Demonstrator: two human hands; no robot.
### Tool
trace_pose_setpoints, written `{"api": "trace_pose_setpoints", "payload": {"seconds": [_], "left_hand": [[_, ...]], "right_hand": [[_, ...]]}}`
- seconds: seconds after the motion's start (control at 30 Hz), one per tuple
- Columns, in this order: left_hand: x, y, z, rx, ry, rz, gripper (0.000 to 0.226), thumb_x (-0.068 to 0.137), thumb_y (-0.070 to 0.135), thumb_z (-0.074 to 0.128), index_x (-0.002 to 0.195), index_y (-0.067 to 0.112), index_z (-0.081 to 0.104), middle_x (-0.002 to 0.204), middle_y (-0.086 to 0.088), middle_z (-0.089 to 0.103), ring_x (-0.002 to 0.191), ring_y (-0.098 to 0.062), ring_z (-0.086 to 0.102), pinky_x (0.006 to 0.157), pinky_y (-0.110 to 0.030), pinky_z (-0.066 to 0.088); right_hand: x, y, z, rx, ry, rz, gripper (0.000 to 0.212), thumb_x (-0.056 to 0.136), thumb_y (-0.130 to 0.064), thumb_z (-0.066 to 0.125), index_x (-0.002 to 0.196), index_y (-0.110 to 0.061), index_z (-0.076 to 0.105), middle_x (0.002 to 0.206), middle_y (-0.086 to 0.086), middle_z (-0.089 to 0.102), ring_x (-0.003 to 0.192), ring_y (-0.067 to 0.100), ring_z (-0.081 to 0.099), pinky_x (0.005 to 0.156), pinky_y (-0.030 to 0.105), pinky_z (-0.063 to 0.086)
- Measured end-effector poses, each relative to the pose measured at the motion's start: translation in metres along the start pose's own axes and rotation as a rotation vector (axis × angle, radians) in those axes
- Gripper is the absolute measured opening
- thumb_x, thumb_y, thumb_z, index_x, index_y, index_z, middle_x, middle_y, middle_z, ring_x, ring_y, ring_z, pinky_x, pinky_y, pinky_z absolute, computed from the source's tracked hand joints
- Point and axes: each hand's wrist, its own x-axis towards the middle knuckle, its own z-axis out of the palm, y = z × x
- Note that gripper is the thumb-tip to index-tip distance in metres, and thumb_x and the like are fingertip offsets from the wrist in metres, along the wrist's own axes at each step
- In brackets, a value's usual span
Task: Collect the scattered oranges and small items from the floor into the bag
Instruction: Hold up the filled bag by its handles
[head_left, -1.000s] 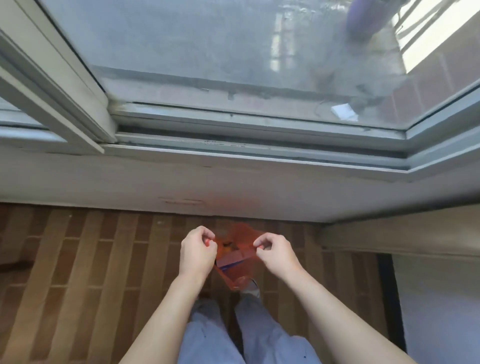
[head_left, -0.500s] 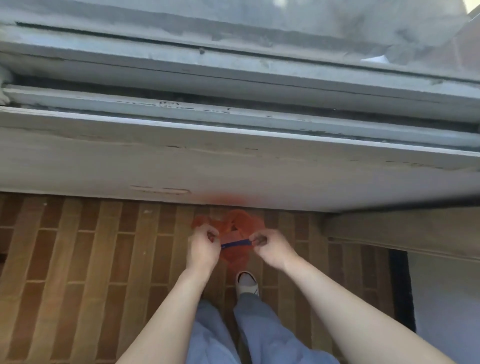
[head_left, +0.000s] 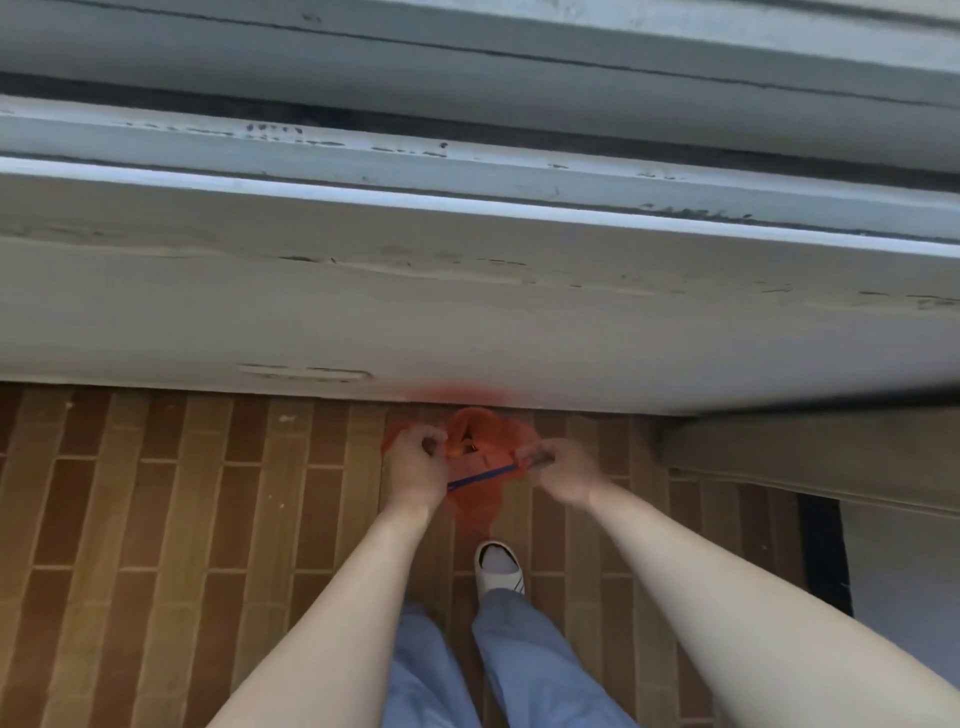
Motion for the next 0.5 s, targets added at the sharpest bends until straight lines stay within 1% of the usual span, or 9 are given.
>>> {"api": "trace_pose_setpoints", "payload": {"seconds": [0.03, 0.1, 0.17, 0.23, 0.3, 0.33, 0.37, 0.43, 0.5], "left_hand": [[0.003, 0.002, 0.002, -0.011, 0.01, 0.009, 0.031, 0.093, -0.006, 0.05, 0.094, 0.016, 0.071, 0.102, -0.001, 0.071, 0.099, -0.022, 0.067, 0.092, -0.037, 0.055], [0.006, 0.004, 0.003, -0.034, 0.03, 0.019, 0.034, 0.092, -0.008, 0.049, 0.094, 0.018, 0.071, 0.101, 0.0, 0.071, 0.098, -0.02, 0.066, 0.093, -0.036, 0.054], [0.005, 0.008, 0.003, -0.05, 0.014, 0.034, 0.038, 0.089, -0.01, 0.048, 0.098, 0.019, 0.071, 0.106, 0.0, 0.071, 0.101, -0.02, 0.067, 0.093, -0.034, 0.053], [0.0, 0.014, 0.004, -0.106, -0.068, 0.031, 0.037, 0.089, -0.01, 0.054, 0.109, 0.014, 0.072, 0.114, -0.002, 0.07, 0.107, -0.021, 0.066, 0.091, -0.03, 0.052], [-0.01, 0.018, 0.003, -0.175, -0.166, -0.003, 0.037, 0.09, -0.011, 0.058, 0.118, 0.009, 0.071, 0.121, -0.003, 0.068, 0.112, -0.019, 0.065, 0.088, -0.023, 0.053], [-0.014, 0.019, 0.0, -0.176, -0.184, -0.005, 0.039, 0.091, -0.013, 0.055, 0.118, 0.009, 0.071, 0.122, -0.002, 0.068, 0.113, -0.018, 0.064, 0.087, -0.021, 0.055], [-0.017, 0.015, -0.002, -0.163, -0.182, 0.002, 0.043, 0.09, -0.014, 0.05, 0.117, 0.012, 0.071, 0.122, -0.001, 0.068, 0.113, -0.017, 0.065, 0.089, -0.024, 0.057], [-0.023, 0.008, -0.01, -0.149, -0.174, -0.004, 0.051, 0.088, -0.013, 0.044, 0.12, 0.017, 0.071, 0.125, 0.0, 0.068, 0.117, -0.016, 0.065, 0.101, -0.038, 0.056], [-0.033, 0.006, -0.019, -0.151, -0.179, -0.034, 0.052, 0.089, -0.011, 0.044, 0.124, 0.017, 0.07, 0.126, 0.001, 0.067, 0.12, -0.015, 0.063, 0.107, -0.041, 0.052]], "right_hand": [[0.003, -0.001, 0.0, 0.009, -0.009, -0.006, 0.038, 0.084, 0.006, 0.062, 0.09, -0.029, 0.072, 0.099, 0.002, 0.075, 0.096, 0.021, 0.07, 0.084, 0.028, 0.053], [0.003, -0.009, 0.003, 0.022, -0.049, -0.057, 0.034, 0.084, 0.001, 0.065, 0.107, -0.023, 0.074, 0.107, 0.001, 0.075, 0.101, 0.018, 0.07, 0.084, 0.026, 0.052], [0.002, -0.019, 0.009, 0.047, -0.081, -0.114, 0.045, 0.082, -0.001, 0.069, 0.124, -0.017, 0.07, 0.117, 0.0, 0.072, 0.109, 0.015, 0.068, 0.094, 0.029, 0.054], [0.001, -0.027, 0.014, 0.051, -0.085, -0.139, 0.053, 0.082, 0.004, 0.069, 0.132, -0.013, 0.067, 0.124, 0.0, 0.069, 0.114, 0.015, 0.066, 0.102, 0.032, 0.053], [-0.001, -0.03, 0.017, 0.052, -0.083, -0.137, 0.054, 0.081, 0.009, 0.068, 0.132, -0.009, 0.066, 0.124, 0.002, 0.069, 0.117, 0.018, 0.066, 0.105, 0.033, 0.052], [-0.002, -0.03, 0.016, 0.063, -0.077, -0.134, 0.05, 0.081, 0.011, 0.067, 0.127, -0.009, 0.068, 0.121, 0.002, 0.07, 0.115, 0.019, 0.067, 0.104, 0.033, 0.052], [-0.004, -0.028, 0.014, 0.067, -0.062, -0.12, 0.045, 0.082, 0.011, 0.066, 0.122, -0.01, 0.069, 0.117, 0.001, 0.07, 0.112, 0.019, 0.067, 0.102, 0.033, 0.052], [-0.013, -0.024, 0.005, 0.054, -0.034, -0.077, 0.038, 0.087, 0.007, 0.063, 0.118, -0.015, 0.069, 0.114, 0.001, 0.069, 0.111, 0.018, 0.065, 0.1, 0.03, 0.051], [-0.018, -0.011, -0.001, 0.041, -0.03, -0.041, 0.04, 0.089, 0.005, 0.061, 0.123, -0.014, 0.068, 0.117, 0.0, 0.07, 0.112, 0.017, 0.065, 0.1, 0.03, 0.05]]}}
